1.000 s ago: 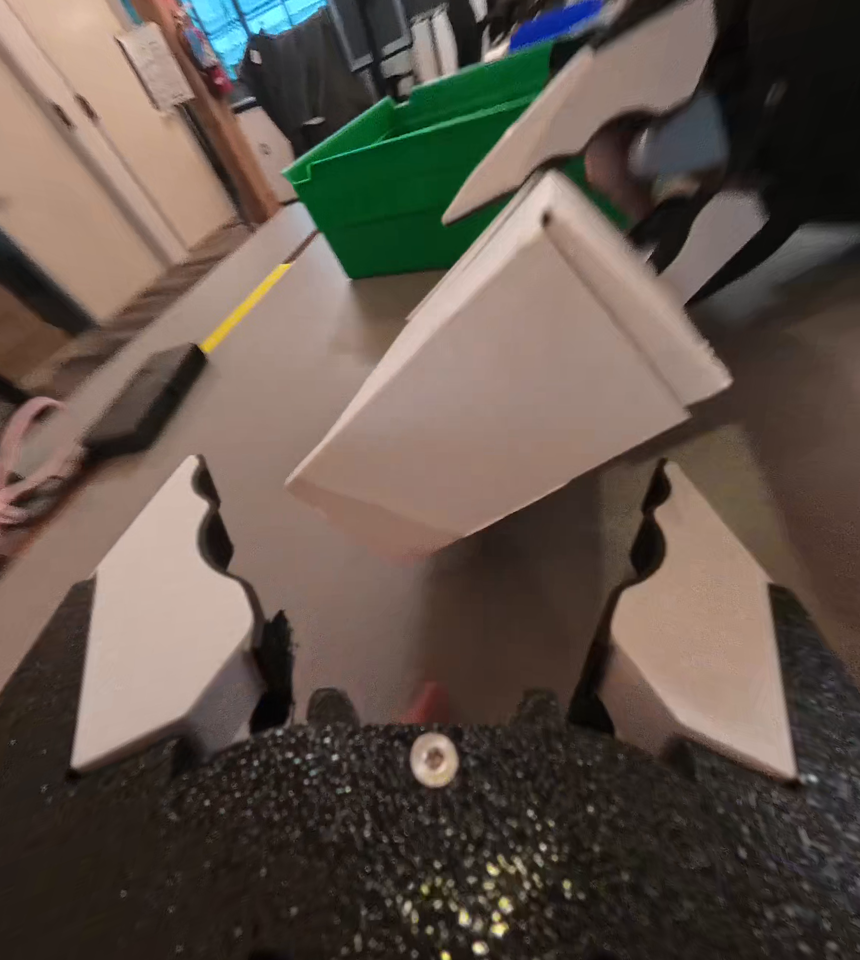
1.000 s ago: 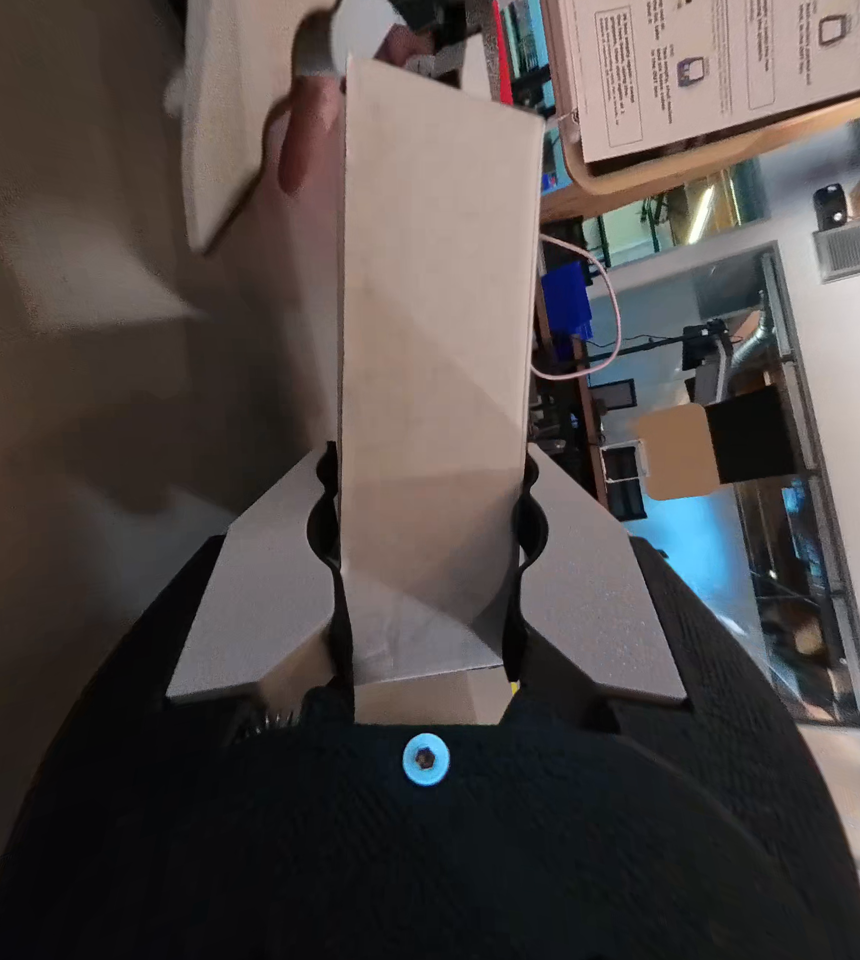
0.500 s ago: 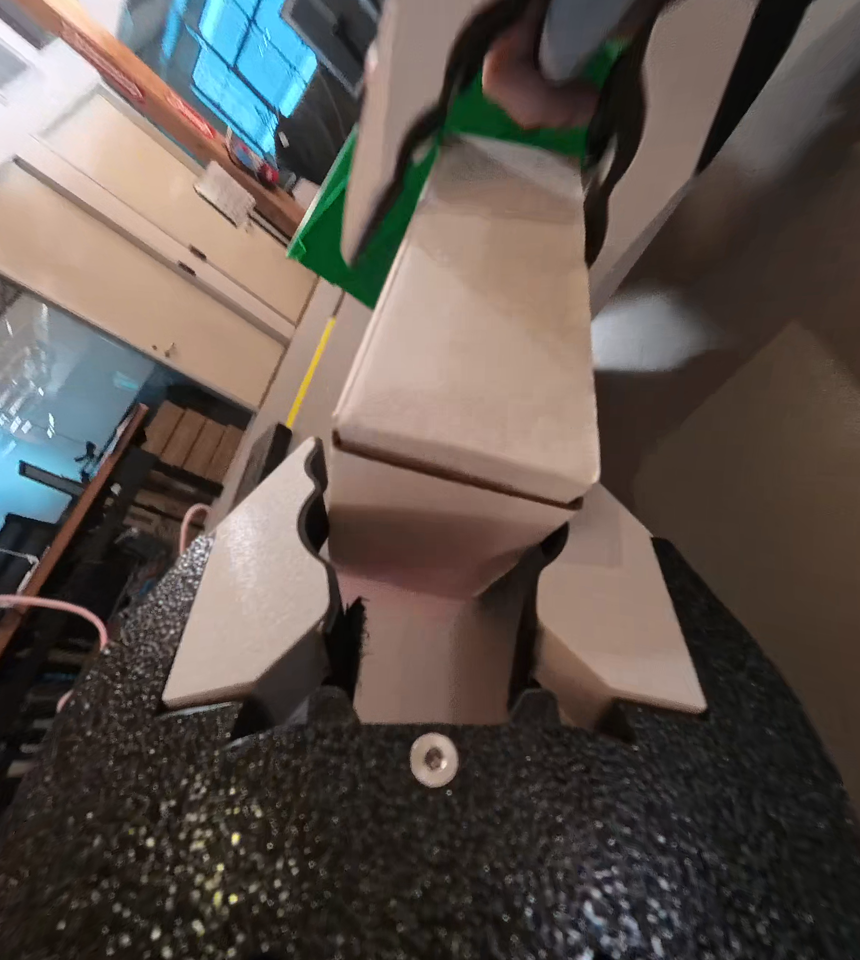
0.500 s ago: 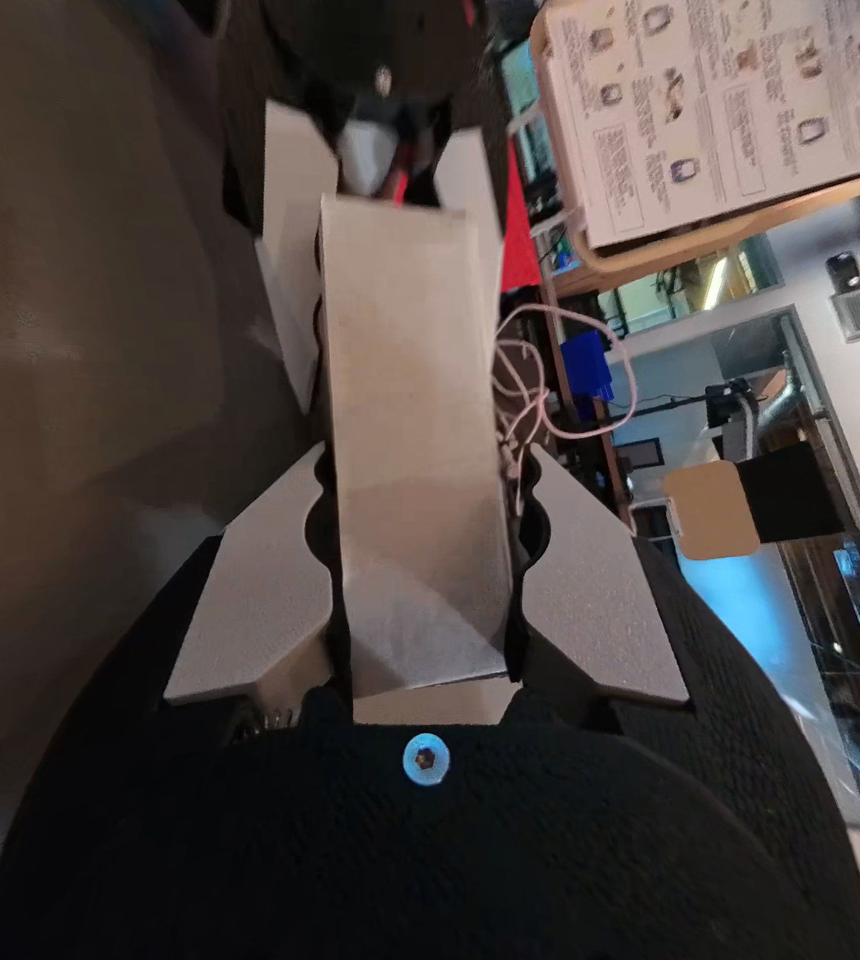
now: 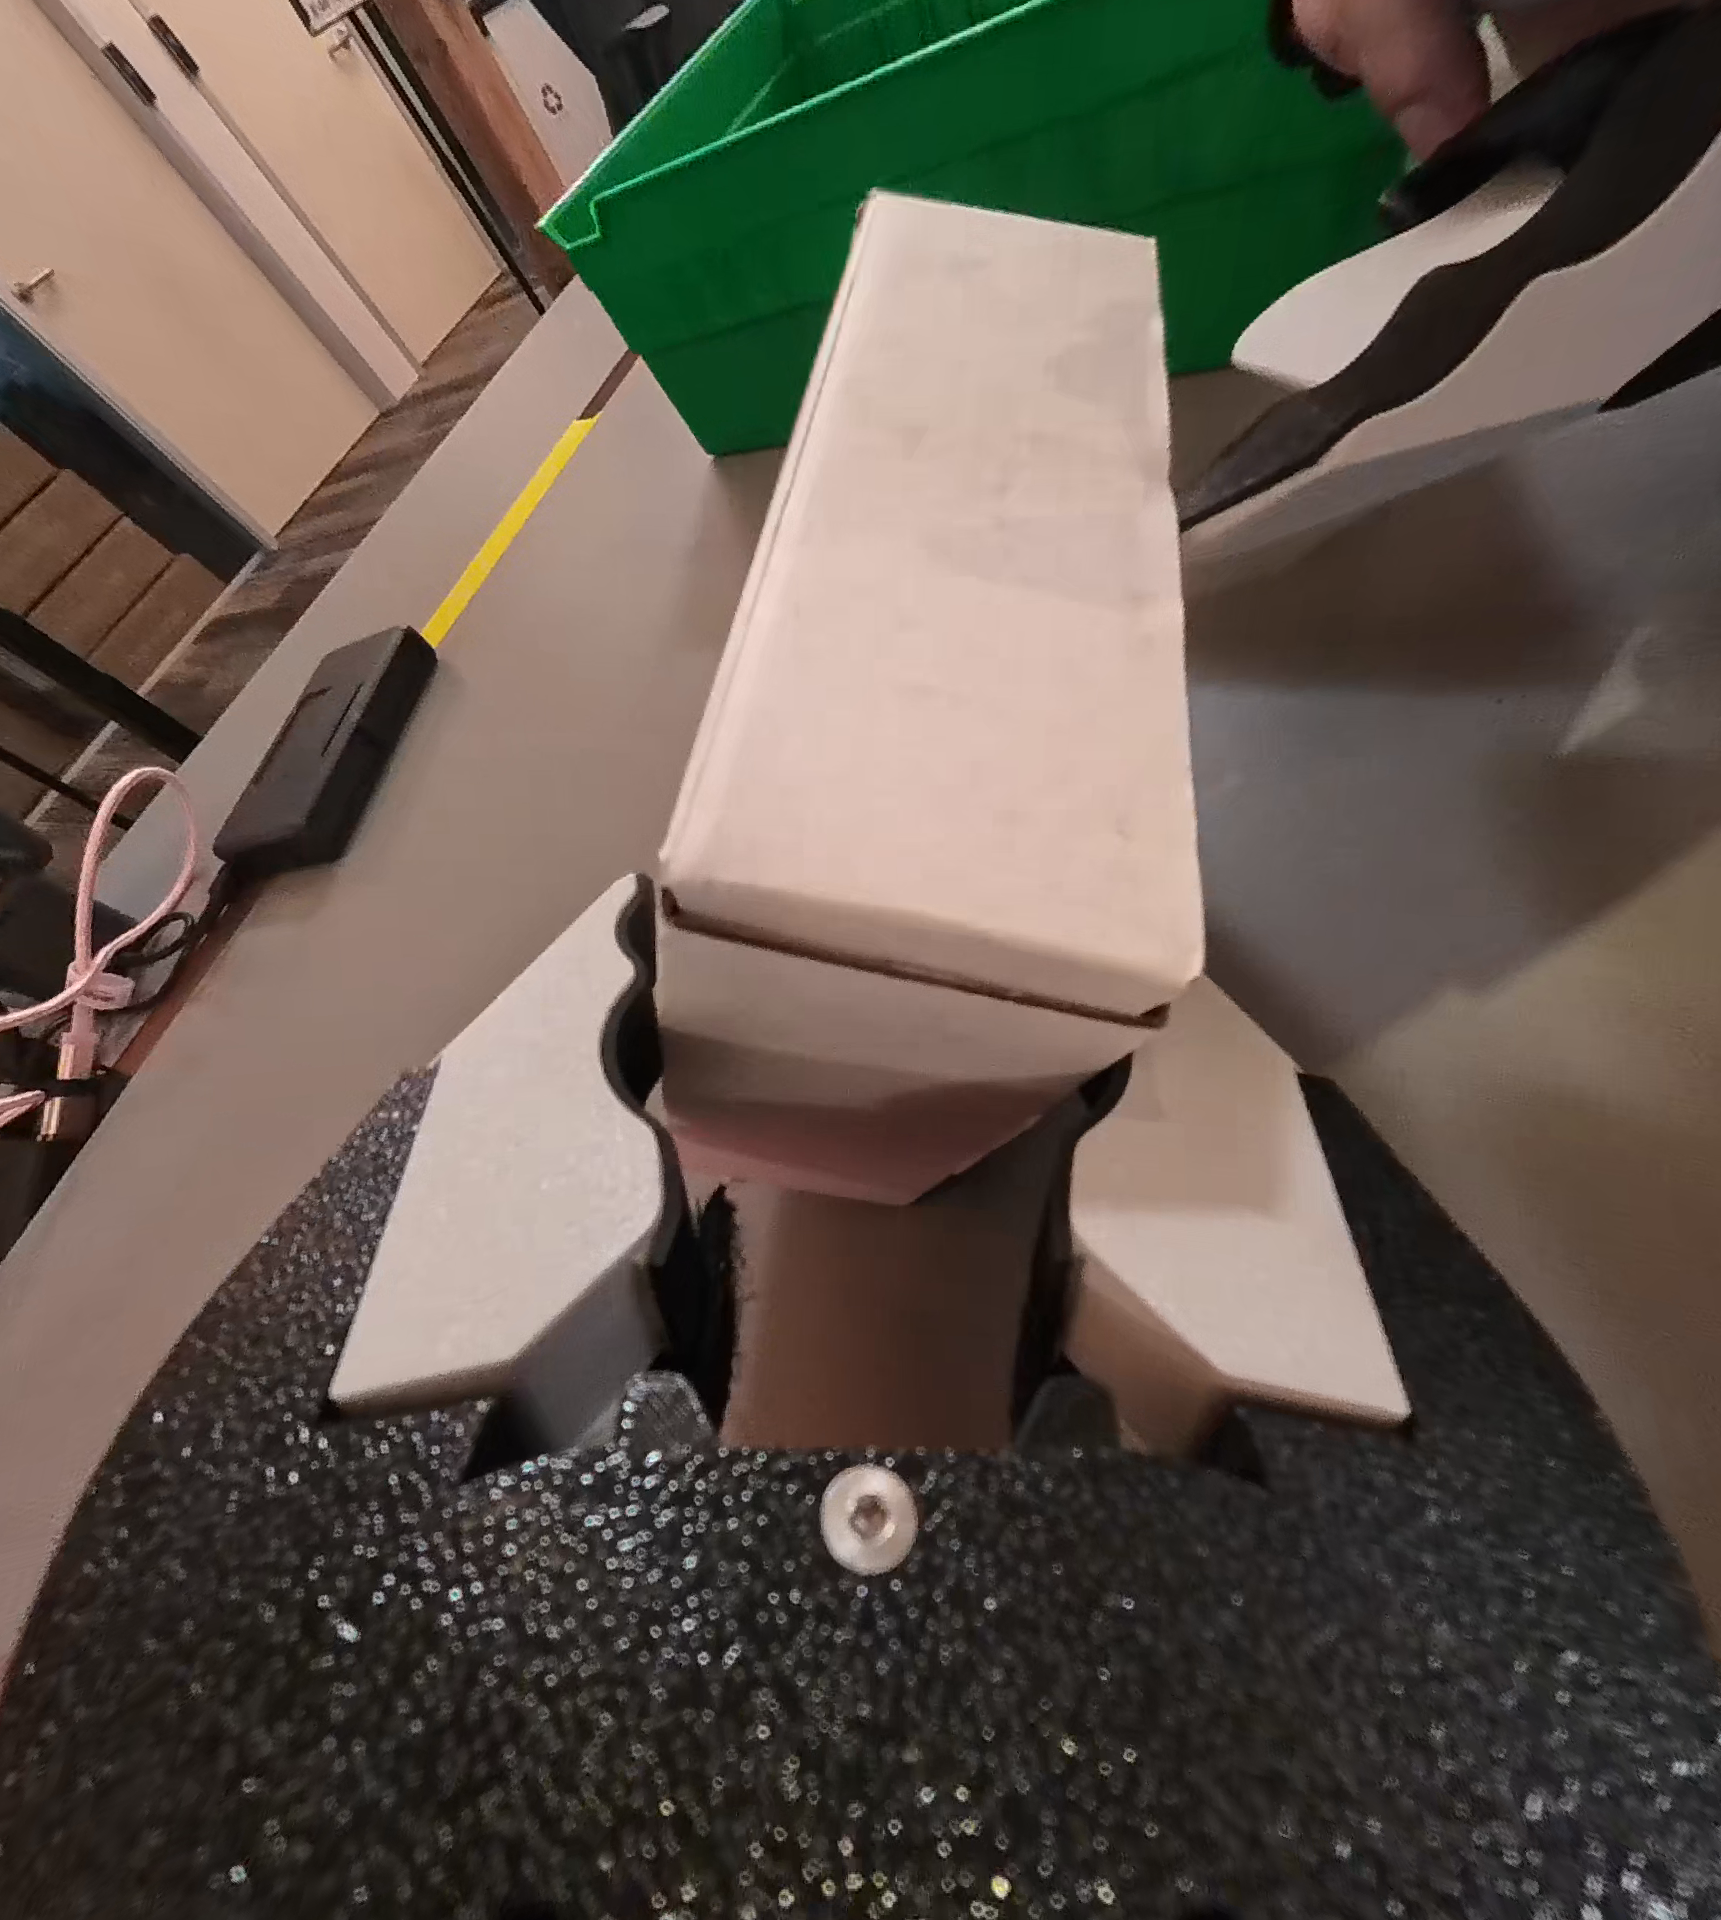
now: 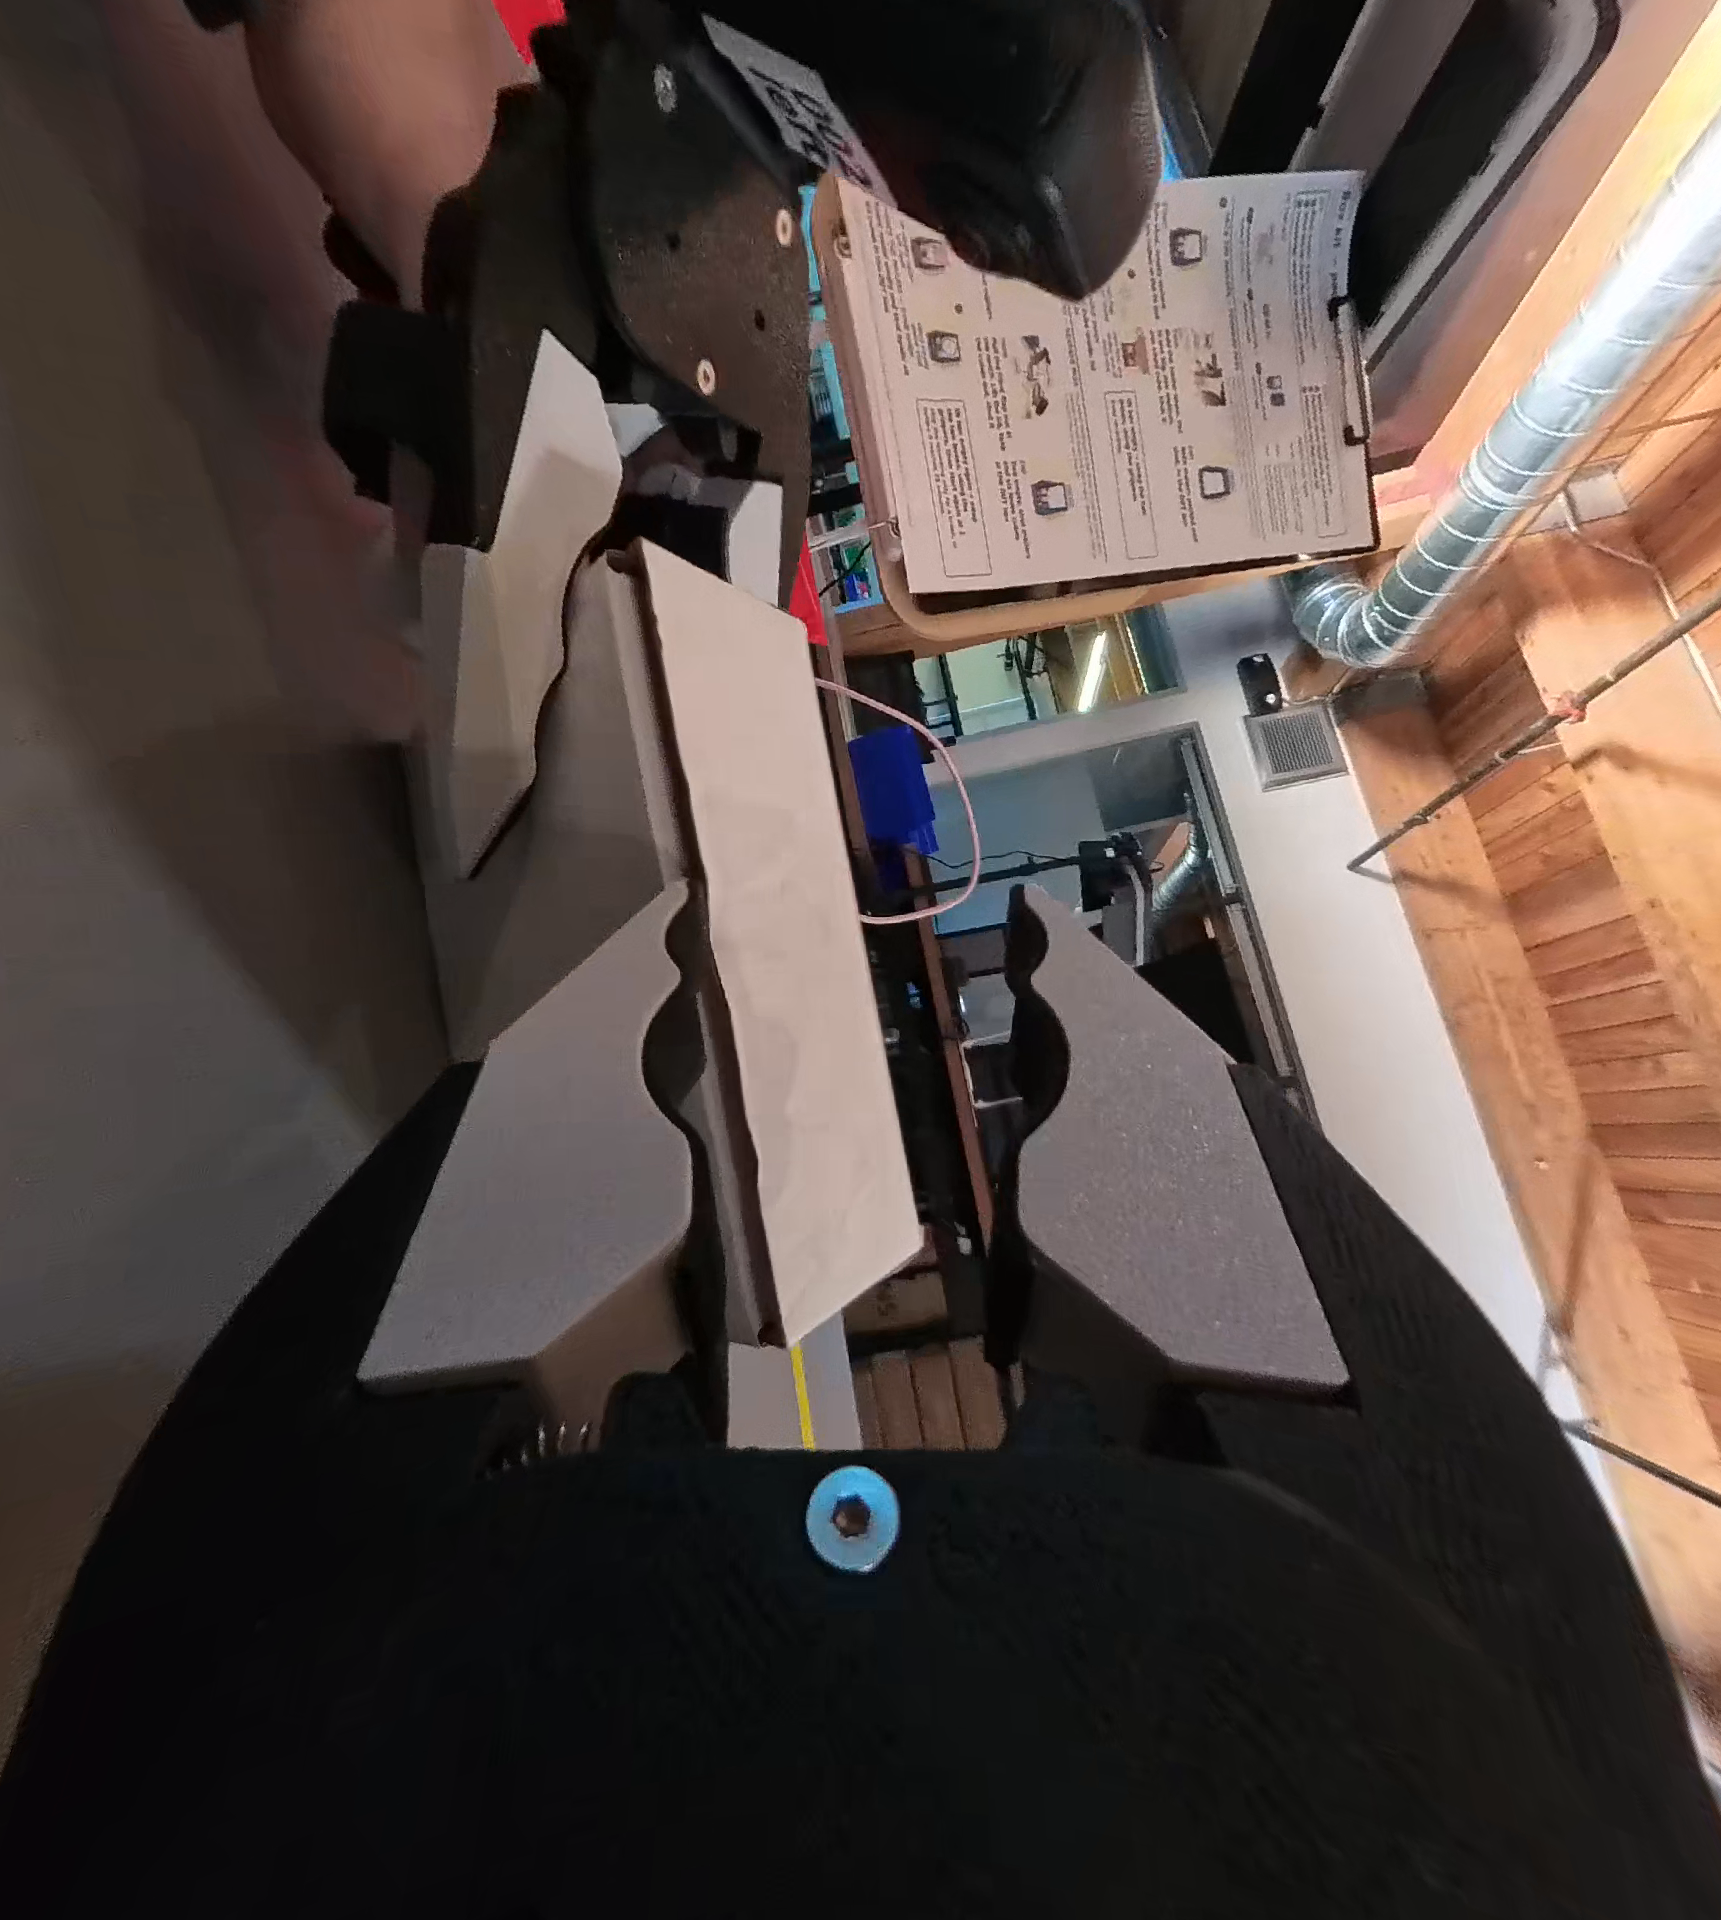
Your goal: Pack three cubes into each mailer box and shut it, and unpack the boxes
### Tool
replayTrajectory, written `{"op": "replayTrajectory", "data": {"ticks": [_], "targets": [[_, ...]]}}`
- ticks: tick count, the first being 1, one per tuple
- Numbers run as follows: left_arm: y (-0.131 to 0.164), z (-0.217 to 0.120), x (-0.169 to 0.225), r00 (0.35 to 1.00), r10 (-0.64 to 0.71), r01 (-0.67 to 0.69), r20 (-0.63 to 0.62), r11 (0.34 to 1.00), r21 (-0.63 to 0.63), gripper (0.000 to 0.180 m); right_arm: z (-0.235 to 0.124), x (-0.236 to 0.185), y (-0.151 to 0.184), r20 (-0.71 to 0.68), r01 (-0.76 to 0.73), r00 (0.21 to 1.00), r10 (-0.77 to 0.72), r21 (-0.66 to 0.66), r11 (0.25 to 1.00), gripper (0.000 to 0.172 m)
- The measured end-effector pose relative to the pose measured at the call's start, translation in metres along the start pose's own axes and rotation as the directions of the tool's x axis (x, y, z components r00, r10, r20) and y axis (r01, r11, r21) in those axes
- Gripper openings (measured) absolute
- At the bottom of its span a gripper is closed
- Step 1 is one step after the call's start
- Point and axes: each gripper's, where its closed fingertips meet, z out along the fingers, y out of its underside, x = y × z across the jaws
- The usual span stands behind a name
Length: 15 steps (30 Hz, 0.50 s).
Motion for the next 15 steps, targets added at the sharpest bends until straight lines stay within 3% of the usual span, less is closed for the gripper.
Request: {"op": "replayTrajectory", "data": {"ticks": [5, 9, 11, 13, 15], "targets": [[0.001, 0.0, 0.0, 0.999, 0.036, -0.035, 0.023, 0.999, -0.039, 0.077, 0.002, -0.002, 0.002, 0.0, 0.082, 0.997, -0.082, -0.041, 0.996, 0.048], [0.0, 0.001, 0.002, 1.0, 0.021, -0.02, 0.005, 0.999, -0.03, 0.076, 0.004, -0.016, 0.002, 0.061, 0.238, 0.97, -0.234, -0.08, 0.968, 0.007], [0.0, 0.002, 0.002, 0.999, 0.037, -0.036, 0.006, 0.999, -0.025, 0.075, 0.004, -0.011, -0.002, 0.044, 0.284, 0.959, -0.28, -0.099, 0.954, 0.003], [0.001, 0.003, 0.001, 0.994, 0.107, -0.106, 0.032, 0.994, -0.035, 0.076, 0.002, 0.003, -0.009, -0.023, 0.278, 0.959, -0.282, -0.108, 0.954, 0.001], [0.005, 0.005, 0.002, 0.956, 0.283, -0.278, 0.075, 0.957, -0.079, 0.075, -0.002, 0.019, -0.014, -0.075, 0.208, 0.973, -0.216, -0.109, 0.972, 0.006]]}}
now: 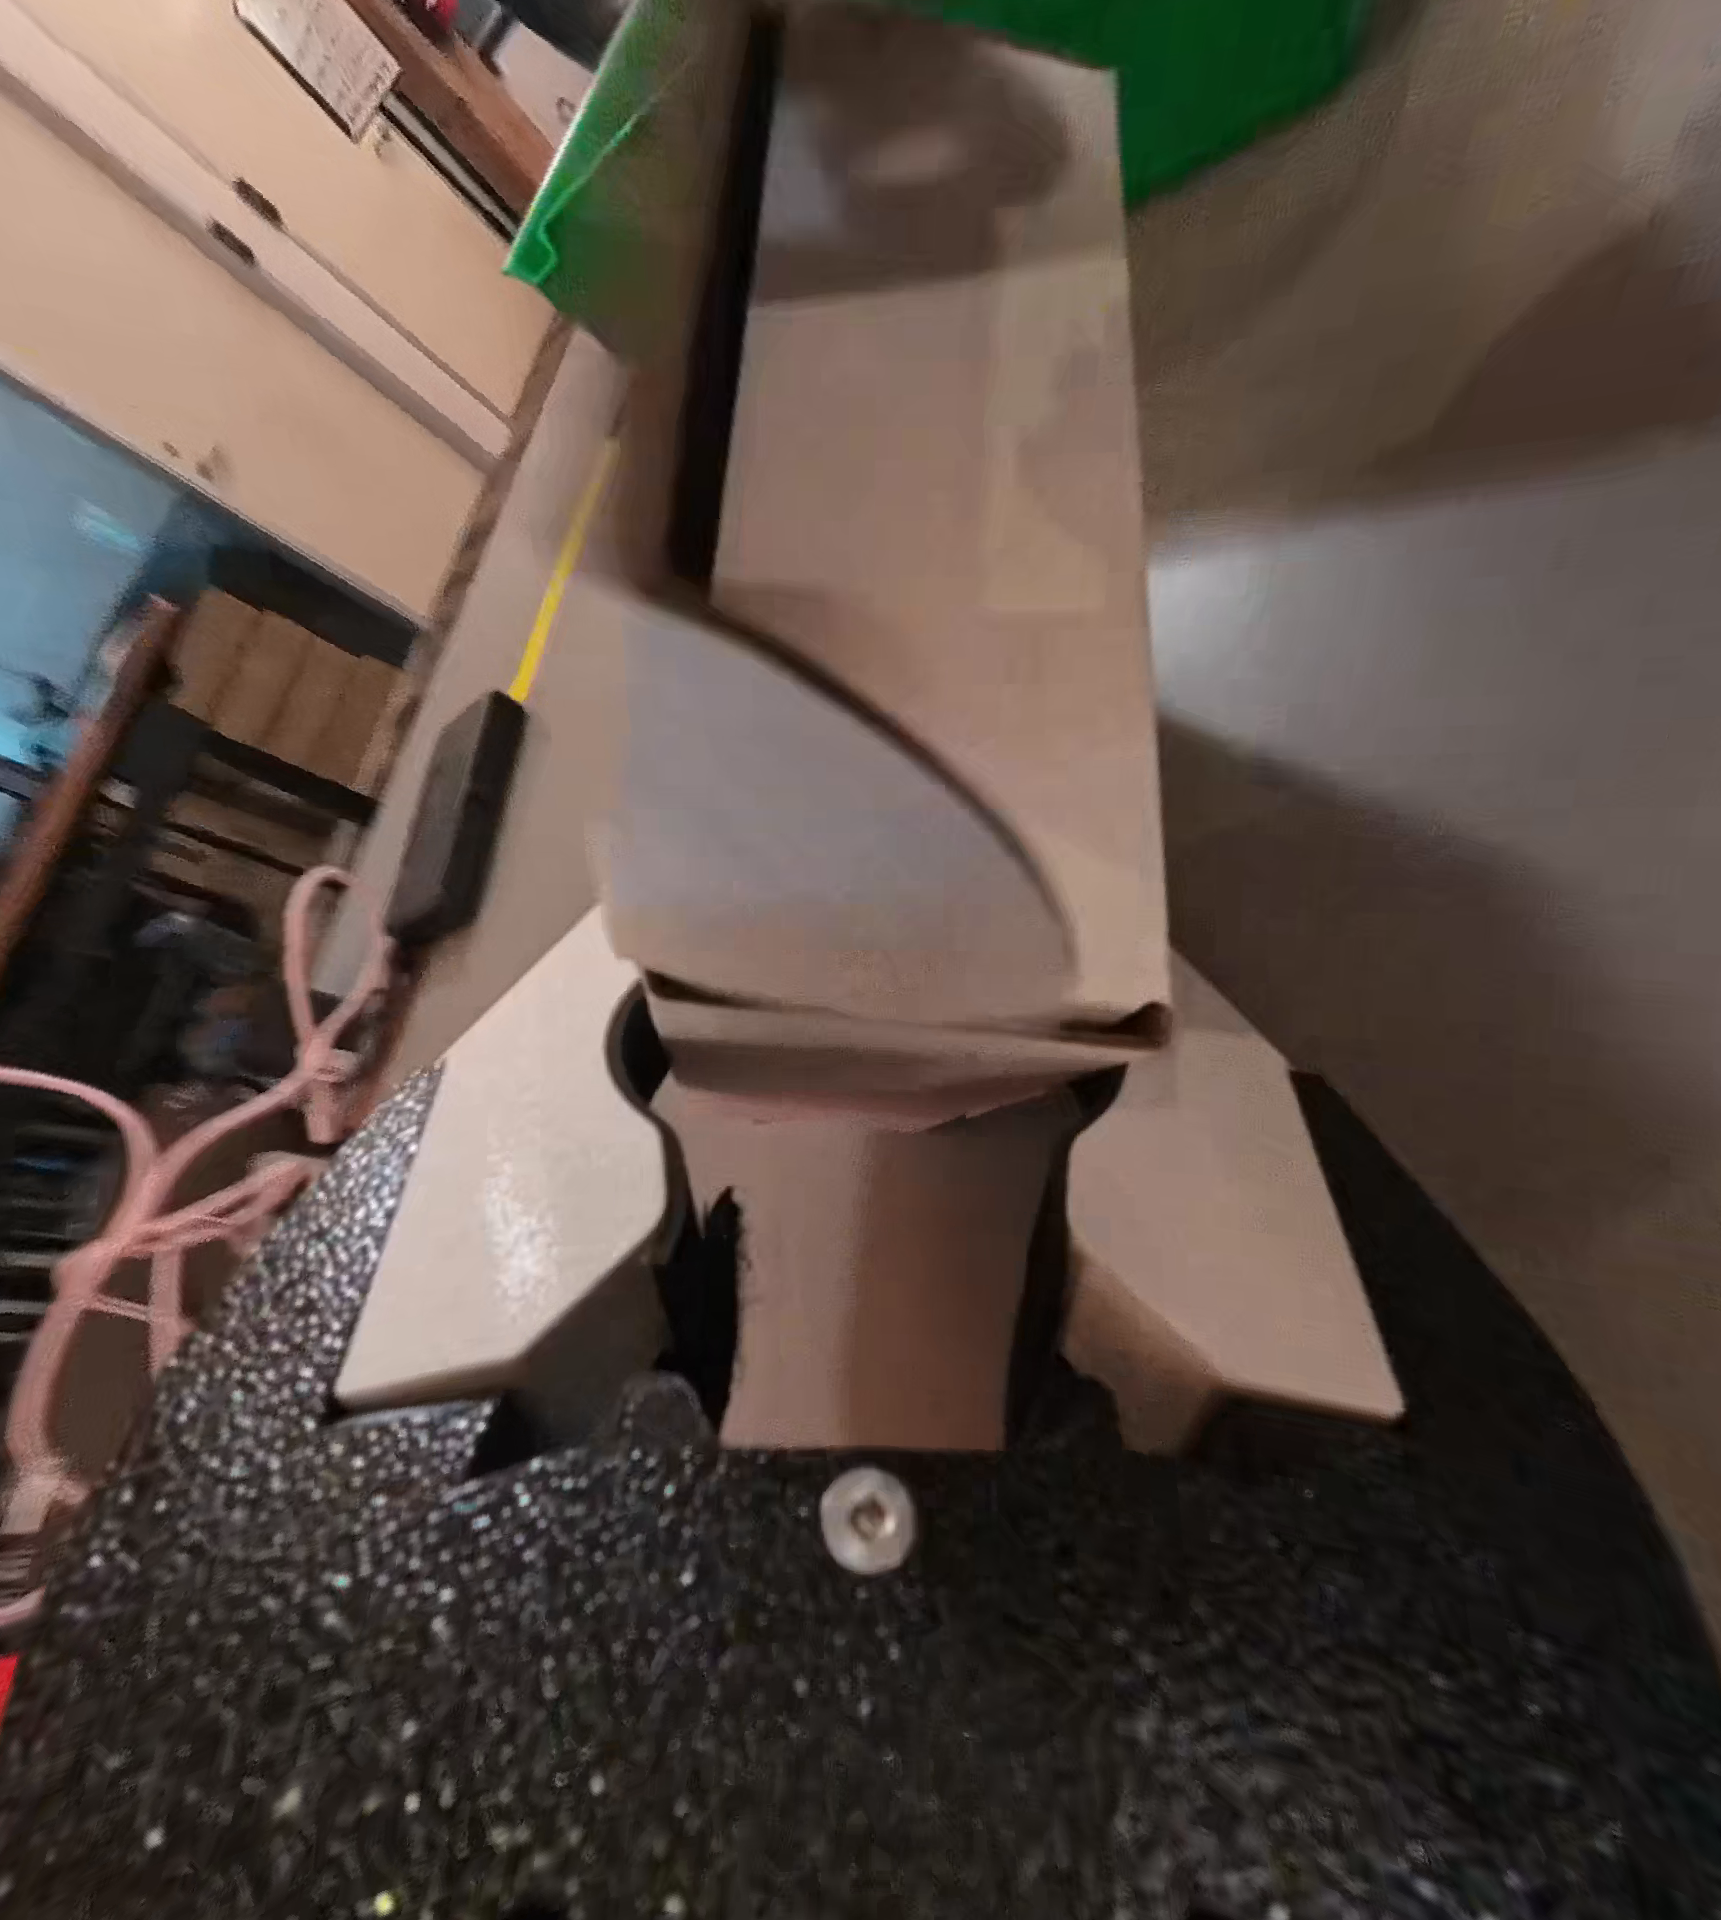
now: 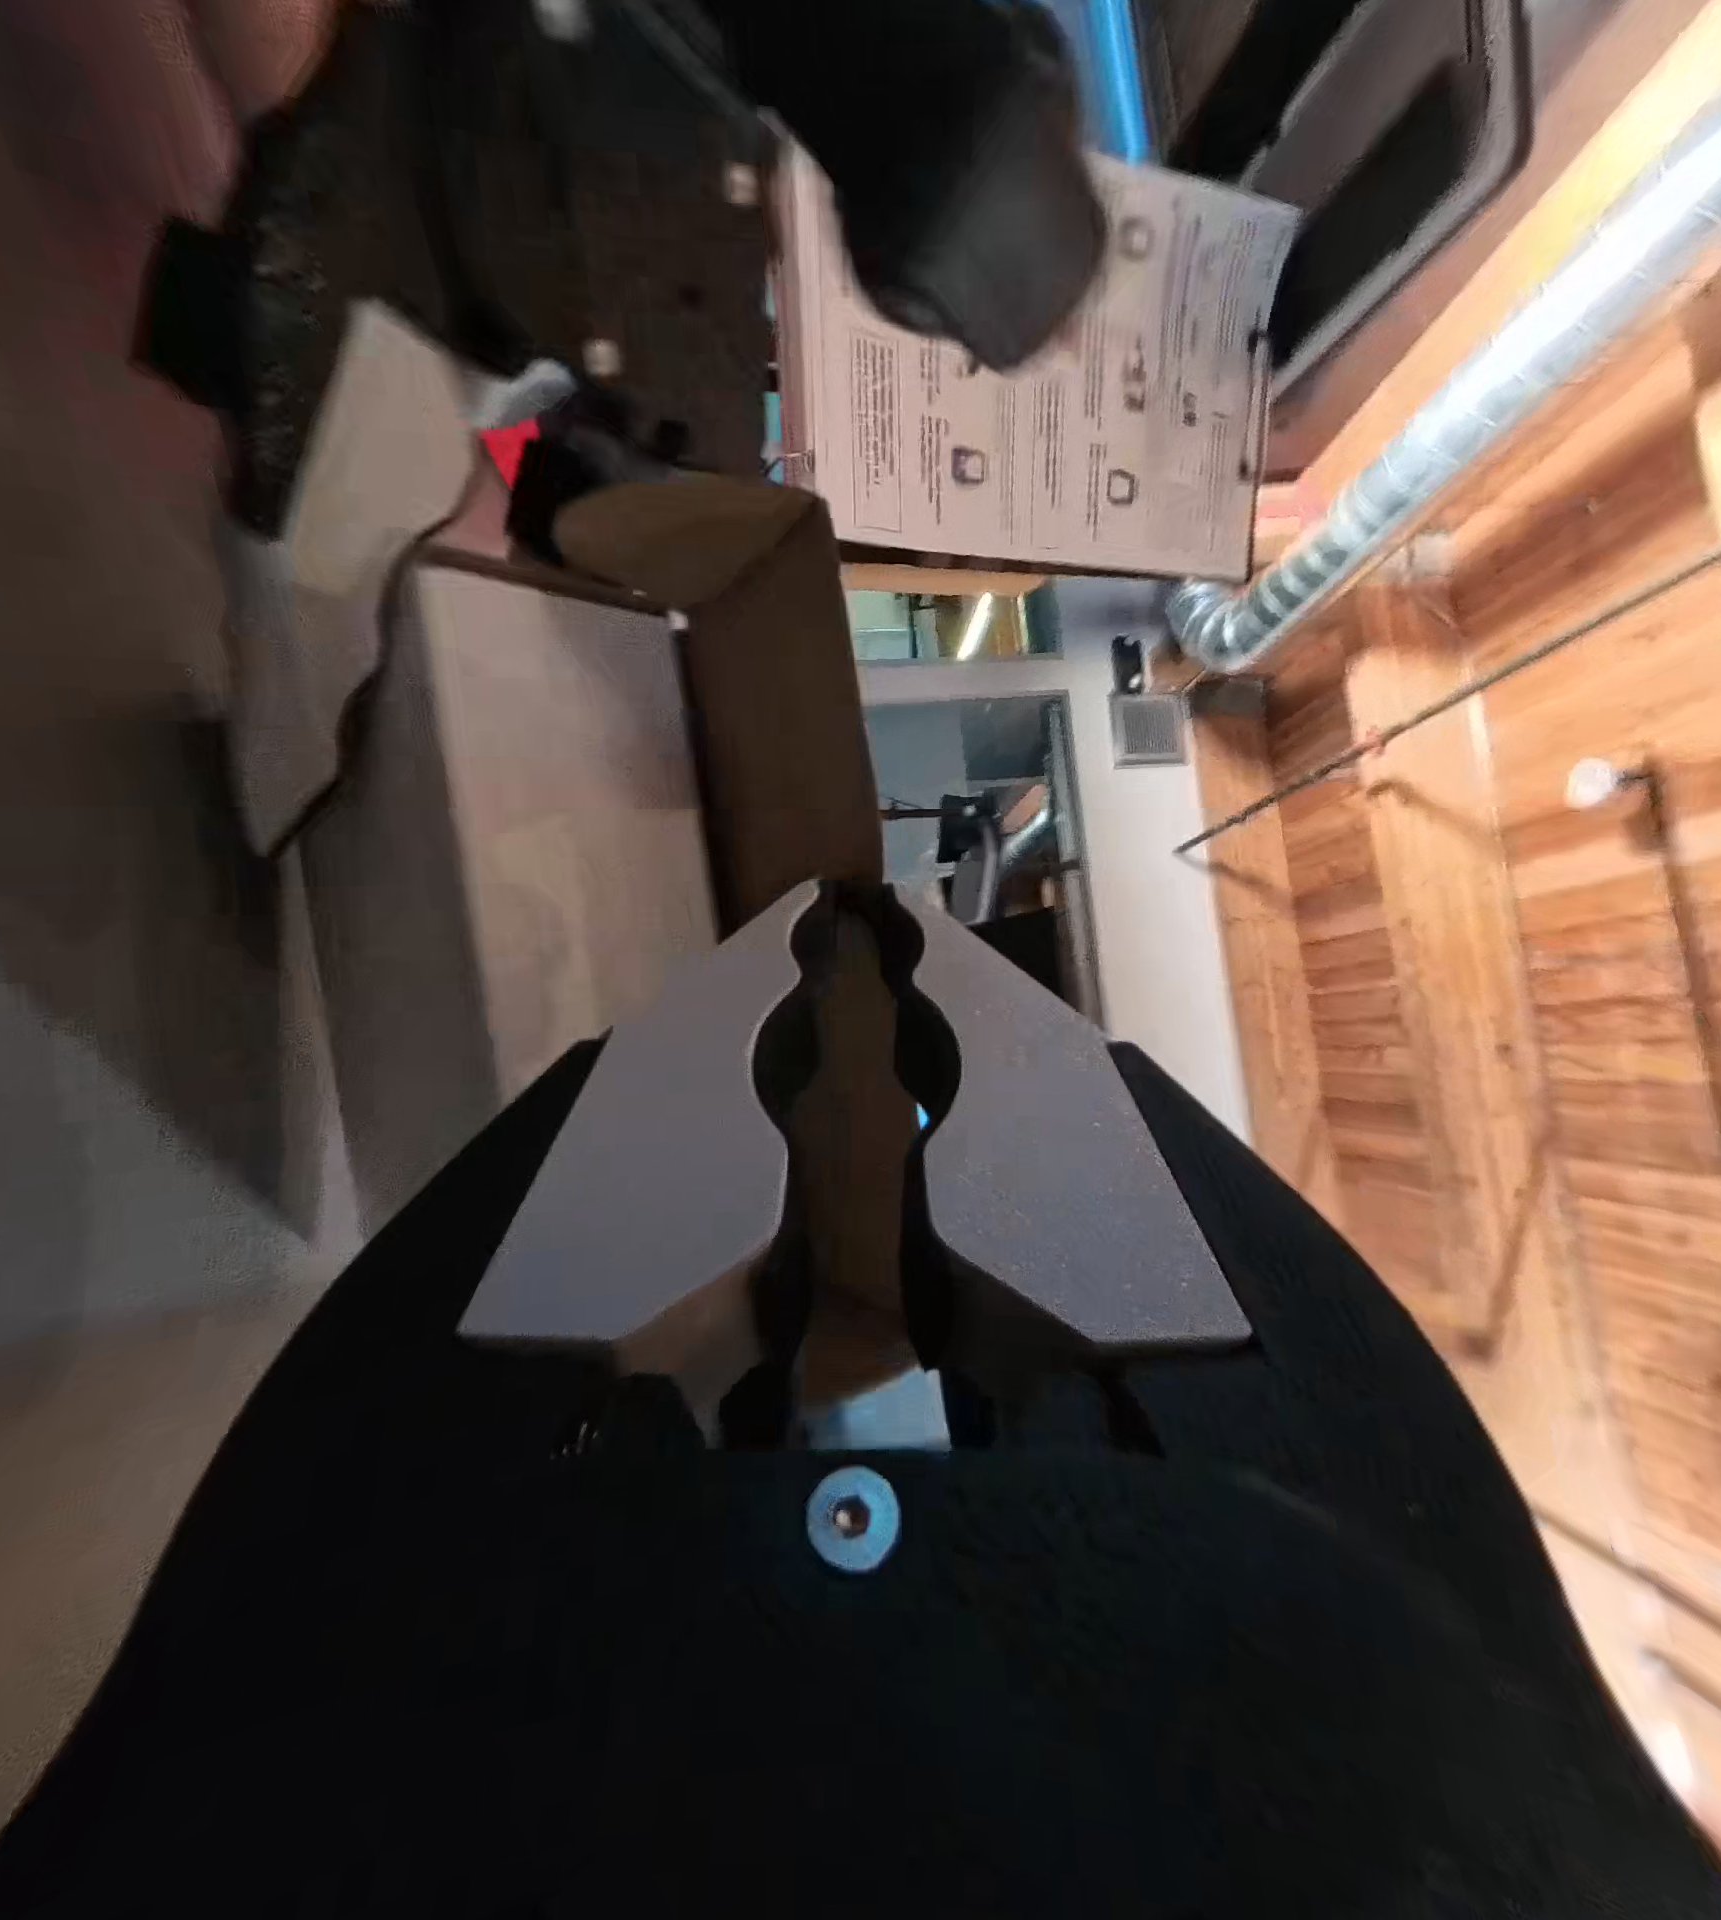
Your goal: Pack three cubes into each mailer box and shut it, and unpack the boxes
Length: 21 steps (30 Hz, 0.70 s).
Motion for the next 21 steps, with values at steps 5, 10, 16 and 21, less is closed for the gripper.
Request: {"op": "replayTrajectory", "data": {"ticks": [5, 10, 16, 21], "targets": [[0.001, 0.0, -0.011, 0.958, 0.242, -0.243, 0.151, 0.97, -0.013, 0.076, 0.0, 0.001, 0.011, 0.053, -0.174, 0.983, 0.175, -0.034, 0.984, 0.008], [-0.004, -0.012, -0.008, 0.996, -0.086, 0.085, 0.009, 0.994, 0.074, 0.096, 0.006, -0.009, 0.016, 0.115, -0.22, 0.967, 0.229, -0.09, 0.971, 0.0], [-0.006, -0.013, -0.018, 0.889, -0.45, 0.457, -0.09, 0.886, 0.081, 0.147, 0.005, 0.0, 0.021, 0.101, -0.277, 0.951, 0.291, -0.136, 0.951, 0.0], [-0.024, -0.014, -0.036, 0.602, -0.76, 0.799, -0.245, 0.567, 0.201, 0.145, 0.006, -0.004, 0.027, 0.114, -0.24, 0.958, 0.262, -0.179, 0.954, 0.0]]}}
